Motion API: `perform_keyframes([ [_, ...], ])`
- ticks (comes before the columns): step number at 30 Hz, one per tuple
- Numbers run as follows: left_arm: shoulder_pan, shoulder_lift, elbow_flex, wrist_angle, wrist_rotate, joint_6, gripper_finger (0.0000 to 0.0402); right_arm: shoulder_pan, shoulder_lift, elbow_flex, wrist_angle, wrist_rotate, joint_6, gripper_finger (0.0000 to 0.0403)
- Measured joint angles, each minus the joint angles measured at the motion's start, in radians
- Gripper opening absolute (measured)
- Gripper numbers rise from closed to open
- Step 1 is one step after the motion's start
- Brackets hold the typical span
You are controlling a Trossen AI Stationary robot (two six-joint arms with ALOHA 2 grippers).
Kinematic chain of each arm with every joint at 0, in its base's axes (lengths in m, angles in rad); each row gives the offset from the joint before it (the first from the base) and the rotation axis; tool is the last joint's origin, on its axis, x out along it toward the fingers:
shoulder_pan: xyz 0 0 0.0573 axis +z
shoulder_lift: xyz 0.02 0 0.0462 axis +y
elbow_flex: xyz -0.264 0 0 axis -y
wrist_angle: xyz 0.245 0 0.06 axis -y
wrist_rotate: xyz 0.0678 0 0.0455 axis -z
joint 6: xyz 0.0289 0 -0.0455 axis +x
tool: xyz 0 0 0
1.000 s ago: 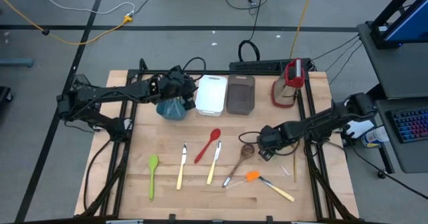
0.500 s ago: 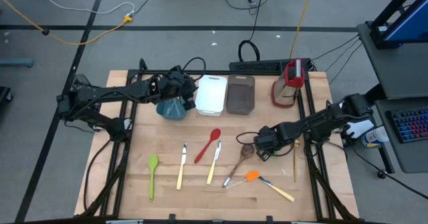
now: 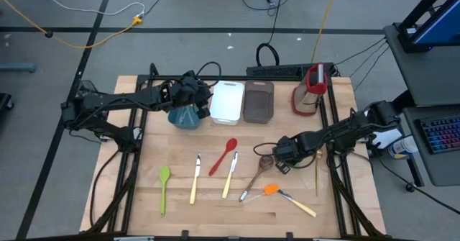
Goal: Pick & Place Kitchen Items
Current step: Put the green spatula into the blue bin
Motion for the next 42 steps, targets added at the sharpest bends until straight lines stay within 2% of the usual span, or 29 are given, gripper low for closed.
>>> perform_keyframes([
  [6,0.000,0.000,0.000,0.000,0.018,-0.001,0.0127,0.000,-0.089,-0.006,0.026,0.012,-0.013,0.0014],
  [16,0.000,0.000,0.000,0.001,0.251,-0.057,0.0127,0.000,-0.295,-0.004,0.179,0.186,-0.183,0.0015],
  [20,-0.002,0.000,0.000,0.001,0.310,-0.079,0.0127,0.000,-0.347,-0.004,0.234,0.288,-0.285,0.0015],
  [26,-0.025,0.000,0.000,0.008,0.312,-0.111,0.0127,-0.009,-0.397,-0.003,0.330,0.421,-0.446,0.0015],
  [35,-0.101,0.025,0.000,0.134,0.305,-0.179,0.0127,-0.106,-0.406,-0.002,0.503,0.423,-0.714,0.0015],
  [42,-0.170,0.189,0.000,0.371,0.295,-0.225,0.0127,-0.178,-0.405,-0.002,0.591,0.423,-0.824,0.0015],
])
